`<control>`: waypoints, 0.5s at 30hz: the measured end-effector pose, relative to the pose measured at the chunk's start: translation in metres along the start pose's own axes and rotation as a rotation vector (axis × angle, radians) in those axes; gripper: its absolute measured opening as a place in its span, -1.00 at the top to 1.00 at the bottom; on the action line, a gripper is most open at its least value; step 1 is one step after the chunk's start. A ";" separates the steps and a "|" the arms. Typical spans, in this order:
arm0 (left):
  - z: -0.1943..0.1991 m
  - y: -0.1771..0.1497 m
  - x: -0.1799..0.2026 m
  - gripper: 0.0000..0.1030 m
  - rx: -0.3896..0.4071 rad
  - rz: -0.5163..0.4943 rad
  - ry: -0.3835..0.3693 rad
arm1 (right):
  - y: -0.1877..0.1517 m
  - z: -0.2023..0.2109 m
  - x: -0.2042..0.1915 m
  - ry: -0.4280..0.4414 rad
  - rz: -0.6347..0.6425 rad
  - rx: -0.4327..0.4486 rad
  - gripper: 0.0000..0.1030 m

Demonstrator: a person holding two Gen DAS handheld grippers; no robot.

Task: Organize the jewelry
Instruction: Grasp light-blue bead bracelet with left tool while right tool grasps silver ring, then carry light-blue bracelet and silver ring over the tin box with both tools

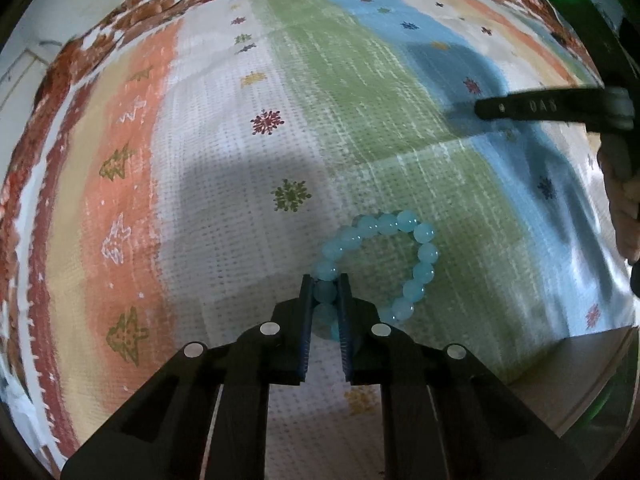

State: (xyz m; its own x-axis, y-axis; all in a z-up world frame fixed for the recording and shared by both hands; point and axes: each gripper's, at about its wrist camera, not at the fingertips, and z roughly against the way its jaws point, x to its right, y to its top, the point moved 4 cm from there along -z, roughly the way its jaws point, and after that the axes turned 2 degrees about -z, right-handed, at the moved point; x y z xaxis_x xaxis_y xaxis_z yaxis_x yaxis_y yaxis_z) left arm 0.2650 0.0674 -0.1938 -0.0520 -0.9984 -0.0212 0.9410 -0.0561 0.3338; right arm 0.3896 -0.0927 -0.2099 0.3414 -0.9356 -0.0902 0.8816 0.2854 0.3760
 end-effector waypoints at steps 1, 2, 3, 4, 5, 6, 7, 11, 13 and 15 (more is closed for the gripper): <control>0.001 0.000 -0.001 0.79 0.001 0.008 -0.006 | 0.000 0.000 0.000 0.001 0.004 0.001 0.56; 0.002 0.000 -0.001 0.79 0.003 0.012 -0.009 | -0.001 0.001 0.000 0.003 0.003 0.001 0.56; 0.002 0.000 -0.001 0.79 0.006 0.014 -0.008 | -0.001 0.001 0.001 0.006 -0.002 0.000 0.56; 0.003 0.000 -0.001 0.79 0.009 0.016 -0.007 | -0.001 0.002 0.001 0.008 -0.007 -0.001 0.56; 0.005 0.000 -0.001 0.79 0.014 0.018 -0.004 | -0.002 0.003 0.001 0.011 -0.010 -0.003 0.57; 0.007 0.001 -0.001 0.79 0.020 0.020 -0.007 | -0.002 0.005 0.000 0.021 -0.013 -0.005 0.57; 0.011 0.002 -0.001 0.79 0.031 0.030 -0.013 | -0.002 0.007 -0.001 0.030 -0.014 -0.006 0.57; 0.029 0.008 -0.007 0.79 0.072 0.085 -0.056 | -0.003 0.019 -0.006 0.050 -0.016 0.004 0.57; 0.037 0.010 -0.006 0.79 0.088 0.095 -0.071 | -0.004 0.028 -0.011 0.059 -0.008 0.014 0.57; 0.044 0.012 -0.003 0.79 0.104 0.096 -0.076 | -0.006 0.036 -0.015 0.060 -0.001 0.024 0.57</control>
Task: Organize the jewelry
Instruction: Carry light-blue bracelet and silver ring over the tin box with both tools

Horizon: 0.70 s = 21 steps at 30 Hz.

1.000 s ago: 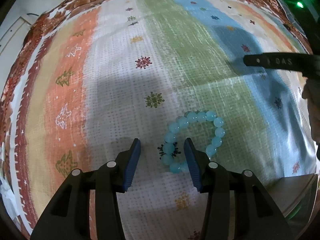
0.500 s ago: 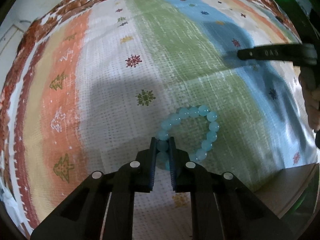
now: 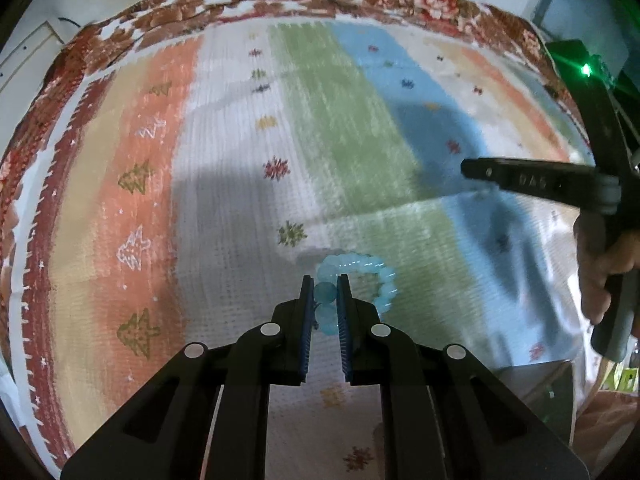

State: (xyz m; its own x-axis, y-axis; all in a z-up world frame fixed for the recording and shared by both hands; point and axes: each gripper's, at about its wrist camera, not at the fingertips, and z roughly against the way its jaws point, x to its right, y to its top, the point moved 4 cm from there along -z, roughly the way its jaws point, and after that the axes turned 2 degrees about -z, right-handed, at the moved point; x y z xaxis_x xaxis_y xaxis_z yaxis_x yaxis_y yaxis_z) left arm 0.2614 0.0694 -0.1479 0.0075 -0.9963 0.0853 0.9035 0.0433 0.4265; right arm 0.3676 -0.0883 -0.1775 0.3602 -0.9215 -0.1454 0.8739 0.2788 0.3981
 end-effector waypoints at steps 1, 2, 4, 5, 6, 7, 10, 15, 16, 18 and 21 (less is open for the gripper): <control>0.004 0.000 0.003 0.79 0.008 -0.004 -0.002 | -0.003 0.004 -0.002 -0.001 0.001 0.006 0.57; 0.008 0.001 0.005 0.79 0.015 -0.008 -0.002 | -0.005 0.006 -0.004 0.000 0.002 0.006 0.57; 0.014 0.003 0.009 0.79 0.034 -0.013 0.001 | -0.014 0.010 -0.008 -0.002 0.009 0.006 0.57; 0.018 0.003 0.011 0.79 0.042 -0.013 -0.003 | -0.018 0.012 -0.010 -0.003 0.014 0.007 0.57; 0.020 0.003 0.013 0.79 0.047 -0.012 -0.004 | -0.020 0.014 -0.011 -0.004 0.018 0.007 0.57; 0.023 0.004 0.015 0.79 0.054 -0.011 -0.005 | -0.023 0.018 -0.012 -0.006 0.025 0.010 0.57; 0.031 0.005 0.019 0.79 0.072 -0.015 -0.005 | -0.025 0.029 -0.014 -0.008 0.031 0.027 0.57; 0.043 0.007 0.023 0.79 0.102 -0.014 -0.002 | -0.031 0.048 -0.022 0.003 0.046 0.055 0.57; 0.045 0.007 0.023 0.79 0.106 -0.012 -0.004 | -0.032 0.051 -0.023 0.004 0.048 0.059 0.57; 0.050 0.008 0.023 0.79 0.120 -0.004 -0.011 | -0.038 0.059 -0.026 0.006 0.054 0.065 0.57; 0.059 0.008 0.024 0.79 0.143 -0.001 -0.015 | -0.043 0.070 -0.029 -0.002 0.075 0.080 0.57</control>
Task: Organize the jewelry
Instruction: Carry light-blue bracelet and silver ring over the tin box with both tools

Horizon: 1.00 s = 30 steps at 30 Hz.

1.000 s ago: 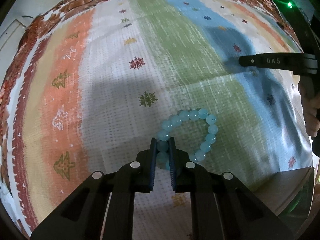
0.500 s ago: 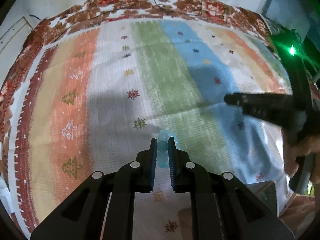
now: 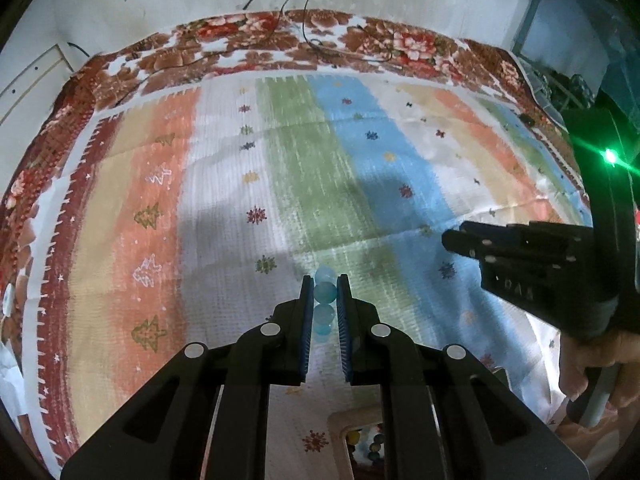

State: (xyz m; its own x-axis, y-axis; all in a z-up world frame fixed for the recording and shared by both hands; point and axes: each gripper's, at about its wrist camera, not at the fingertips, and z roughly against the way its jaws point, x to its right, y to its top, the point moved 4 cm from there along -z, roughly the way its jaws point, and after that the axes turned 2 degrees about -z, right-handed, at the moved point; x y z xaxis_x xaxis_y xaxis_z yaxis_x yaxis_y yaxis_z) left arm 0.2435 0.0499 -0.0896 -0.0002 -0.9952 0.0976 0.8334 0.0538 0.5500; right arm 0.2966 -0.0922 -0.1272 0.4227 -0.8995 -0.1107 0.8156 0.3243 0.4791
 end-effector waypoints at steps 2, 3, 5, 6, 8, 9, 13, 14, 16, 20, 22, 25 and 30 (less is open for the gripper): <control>0.006 0.000 0.001 0.79 0.013 0.005 -0.003 | -0.002 0.009 0.000 0.002 0.006 0.012 0.57; 0.009 0.001 0.001 0.79 0.019 0.008 -0.005 | -0.004 0.013 -0.001 0.007 0.005 0.016 0.57; 0.014 0.000 0.003 0.79 0.028 0.008 -0.010 | -0.008 0.019 -0.002 0.017 0.004 0.020 0.57; 0.018 0.000 0.005 0.79 0.034 0.005 -0.011 | -0.010 0.022 -0.004 0.020 0.007 0.025 0.57; 0.024 -0.001 0.008 0.79 0.046 -0.002 -0.011 | -0.015 0.028 -0.007 0.021 0.014 0.035 0.57; 0.027 -0.002 0.009 0.79 0.050 -0.002 -0.012 | -0.017 0.030 -0.008 0.019 0.017 0.037 0.57; 0.041 -0.001 0.014 0.79 0.079 0.003 -0.028 | -0.024 0.040 -0.013 0.031 0.021 0.049 0.57; 0.045 -0.001 0.015 0.79 0.086 0.004 -0.036 | -0.026 0.043 -0.014 0.034 0.026 0.053 0.57; 0.051 -0.002 0.017 0.79 0.096 0.004 -0.045 | -0.030 0.051 -0.021 0.035 0.059 0.064 0.57; 0.062 -0.007 0.022 0.79 0.110 0.004 -0.059 | -0.036 0.066 -0.031 0.026 0.108 0.097 0.57; 0.067 -0.011 0.023 0.79 0.116 0.006 -0.065 | -0.040 0.072 -0.034 0.035 0.114 0.103 0.57; 0.075 -0.017 0.026 0.79 0.125 0.010 -0.077 | -0.048 0.082 -0.039 0.046 0.126 0.112 0.57; 0.088 -0.030 0.030 0.79 0.136 0.009 -0.089 | -0.063 0.093 -0.045 0.065 0.144 0.107 0.57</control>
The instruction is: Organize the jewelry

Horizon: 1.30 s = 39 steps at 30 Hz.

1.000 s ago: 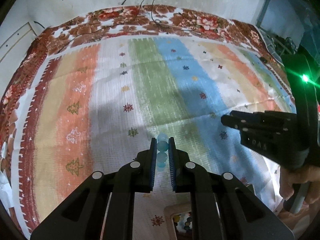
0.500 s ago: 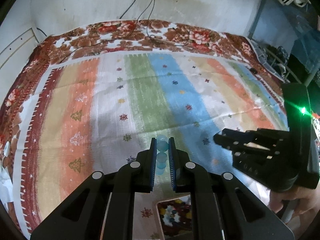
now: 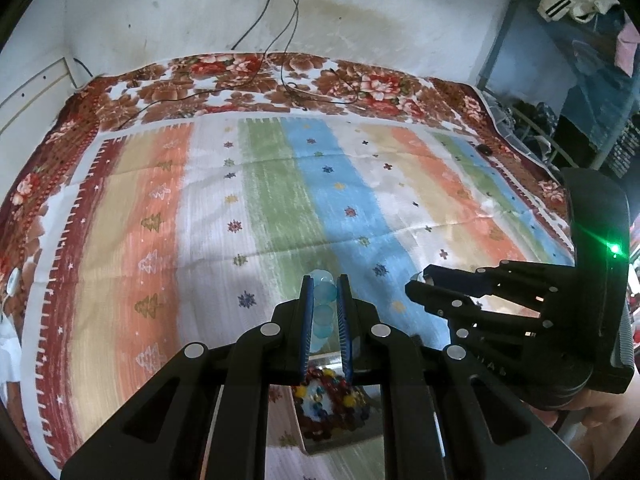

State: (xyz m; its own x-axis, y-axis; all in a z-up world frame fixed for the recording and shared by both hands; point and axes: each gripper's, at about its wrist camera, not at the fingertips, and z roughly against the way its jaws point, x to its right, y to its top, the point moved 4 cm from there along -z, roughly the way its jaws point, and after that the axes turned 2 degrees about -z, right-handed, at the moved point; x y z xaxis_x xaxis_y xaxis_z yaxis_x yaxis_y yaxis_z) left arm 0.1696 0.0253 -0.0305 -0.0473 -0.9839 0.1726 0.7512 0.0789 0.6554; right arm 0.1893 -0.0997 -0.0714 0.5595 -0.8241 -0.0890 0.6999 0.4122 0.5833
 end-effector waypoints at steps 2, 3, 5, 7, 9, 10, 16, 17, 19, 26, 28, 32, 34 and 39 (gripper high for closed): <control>0.008 -0.004 0.002 0.79 0.011 0.005 -0.002 | -0.008 0.005 -0.004 0.013 0.003 -0.007 0.57; 0.012 -0.006 0.004 0.79 0.017 0.010 -0.009 | -0.011 0.007 -0.005 0.023 0.001 -0.008 0.57; 0.018 -0.011 0.006 0.79 0.023 0.016 -0.023 | -0.018 0.011 -0.009 0.036 0.006 -0.011 0.57; 0.021 -0.017 0.011 0.79 0.021 0.013 -0.029 | -0.024 0.016 -0.012 0.054 0.003 -0.012 0.57; 0.023 -0.024 0.016 0.79 0.014 0.006 -0.030 | -0.032 0.020 -0.014 0.079 -0.008 -0.018 0.57; 0.023 -0.028 0.018 0.79 0.011 0.002 -0.030 | -0.034 0.021 -0.015 0.083 -0.011 -0.019 0.57; 0.025 -0.042 0.025 0.78 -0.004 -0.007 -0.033 | -0.048 0.026 -0.016 0.093 -0.014 -0.029 0.57; 0.025 -0.043 0.026 0.79 -0.006 -0.007 -0.033 | -0.049 0.026 -0.016 0.092 -0.014 -0.030 0.57; 0.023 -0.046 0.027 0.78 -0.013 -0.009 -0.031 | -0.052 0.025 -0.016 0.087 -0.015 -0.040 0.57; 0.016 -0.050 0.027 0.68 -0.045 -0.018 -0.039 | -0.055 0.021 -0.016 0.049 0.006 -0.047 0.17; 0.017 -0.047 0.022 0.39 -0.035 -0.005 -0.030 | -0.055 0.021 -0.015 0.020 0.019 -0.030 -0.32; 0.018 -0.046 0.013 0.29 -0.031 0.020 -0.023 | -0.054 0.020 -0.008 0.011 0.008 -0.036 -0.36; 0.018 -0.046 0.013 0.22 -0.031 0.017 -0.021 | -0.054 0.020 -0.006 0.009 0.007 -0.038 -0.39; 0.022 -0.046 0.015 -0.16 -0.016 -0.007 -0.017 | -0.053 0.026 -0.006 0.017 0.024 -0.003 -0.62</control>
State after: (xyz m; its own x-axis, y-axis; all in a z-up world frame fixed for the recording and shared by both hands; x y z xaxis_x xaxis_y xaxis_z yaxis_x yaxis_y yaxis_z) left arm 0.1196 0.0106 -0.0422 -0.0638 -0.9815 0.1807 0.7610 0.0693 0.6451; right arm 0.1377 -0.1269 -0.0813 0.5833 -0.8074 -0.0889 0.6876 0.4325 0.5832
